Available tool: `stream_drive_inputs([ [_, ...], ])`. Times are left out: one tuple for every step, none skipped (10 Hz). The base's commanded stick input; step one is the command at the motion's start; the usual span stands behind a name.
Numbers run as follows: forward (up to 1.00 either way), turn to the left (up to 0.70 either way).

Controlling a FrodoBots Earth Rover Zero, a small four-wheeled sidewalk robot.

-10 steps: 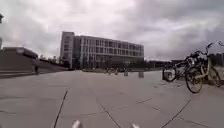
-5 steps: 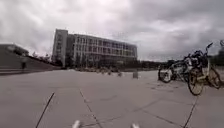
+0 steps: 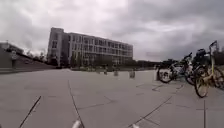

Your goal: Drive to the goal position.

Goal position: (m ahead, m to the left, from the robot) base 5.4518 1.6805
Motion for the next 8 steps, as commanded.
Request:
stream_drive_inputs([
  [0.7, -0.2],
  [0.7, -0.21],
  [0.7, -0.16],
  [0.7, -0.09],
  [0.7, -0.16],
  [0.7, -0.23],
  [0.7, -0.24],
  [0.7, -0.24],
])
